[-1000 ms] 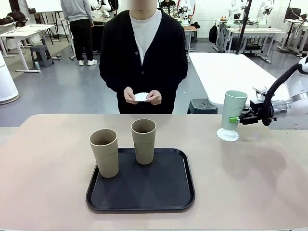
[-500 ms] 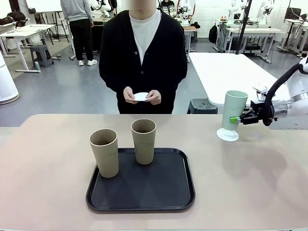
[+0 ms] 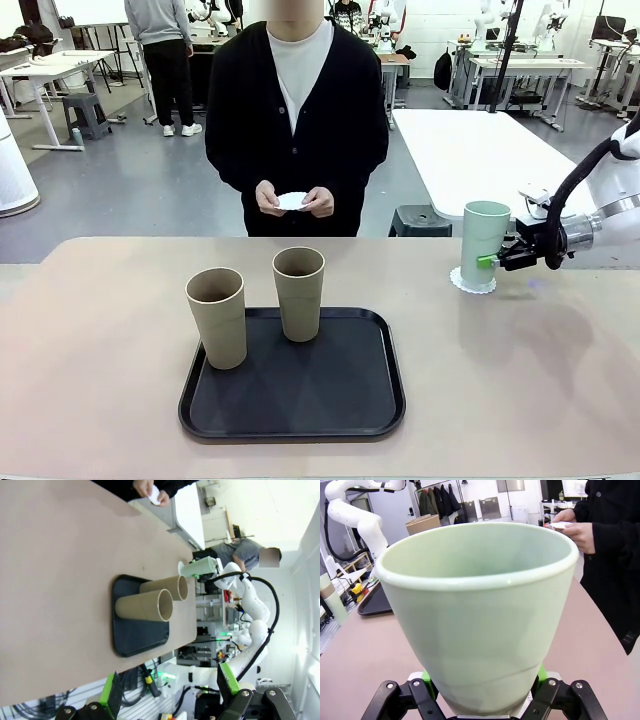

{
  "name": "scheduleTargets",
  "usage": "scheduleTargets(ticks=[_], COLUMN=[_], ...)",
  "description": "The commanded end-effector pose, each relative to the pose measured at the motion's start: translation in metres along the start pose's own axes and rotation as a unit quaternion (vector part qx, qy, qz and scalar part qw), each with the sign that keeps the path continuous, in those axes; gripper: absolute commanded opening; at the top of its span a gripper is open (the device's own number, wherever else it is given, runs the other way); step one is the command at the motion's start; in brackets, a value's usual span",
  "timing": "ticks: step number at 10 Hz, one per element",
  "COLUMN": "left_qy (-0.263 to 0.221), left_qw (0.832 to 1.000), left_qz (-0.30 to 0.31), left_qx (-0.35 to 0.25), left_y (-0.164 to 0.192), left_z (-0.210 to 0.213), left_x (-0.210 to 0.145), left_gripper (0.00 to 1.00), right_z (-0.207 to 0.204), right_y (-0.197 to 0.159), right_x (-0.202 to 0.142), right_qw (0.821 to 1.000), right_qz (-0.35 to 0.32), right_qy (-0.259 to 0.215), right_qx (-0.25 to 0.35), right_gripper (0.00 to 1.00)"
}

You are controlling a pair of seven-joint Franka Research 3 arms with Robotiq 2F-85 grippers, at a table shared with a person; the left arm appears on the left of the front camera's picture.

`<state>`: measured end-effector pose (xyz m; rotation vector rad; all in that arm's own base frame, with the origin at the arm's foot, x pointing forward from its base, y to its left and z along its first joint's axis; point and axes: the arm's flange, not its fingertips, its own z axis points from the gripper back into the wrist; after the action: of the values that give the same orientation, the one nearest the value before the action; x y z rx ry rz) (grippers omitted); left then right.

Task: Place coasters on the table and set cups on them.
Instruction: Pick up one Reusable plastic cup and place it on a coaster set by the human.

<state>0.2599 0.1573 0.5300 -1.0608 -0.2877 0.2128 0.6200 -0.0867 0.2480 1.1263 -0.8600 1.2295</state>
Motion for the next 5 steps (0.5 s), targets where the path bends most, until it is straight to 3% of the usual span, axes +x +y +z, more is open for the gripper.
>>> scheduleTargets(ticks=[1,5], left_qy=[0.0,0.0], left_qw=[1.0,1.0], left_qz=[-0.005,-0.005], left_qx=[-0.008,-0.008], left_y=[-0.0007,-0.0007], left_z=[0.002,0.002], left_x=[-0.0003,-0.0003], left_gripper=[1.0,1.0], right_z=[-0.0031,-0.0031], right_y=[-0.002,-0.0058], right_x=[0.0006,-0.001], right_qw=[1.0,0.999], right_qz=[0.018,0.041], right_qy=[0.002,-0.009], right_qx=[-0.002,0.006], right_gripper=[0.81,0.81])
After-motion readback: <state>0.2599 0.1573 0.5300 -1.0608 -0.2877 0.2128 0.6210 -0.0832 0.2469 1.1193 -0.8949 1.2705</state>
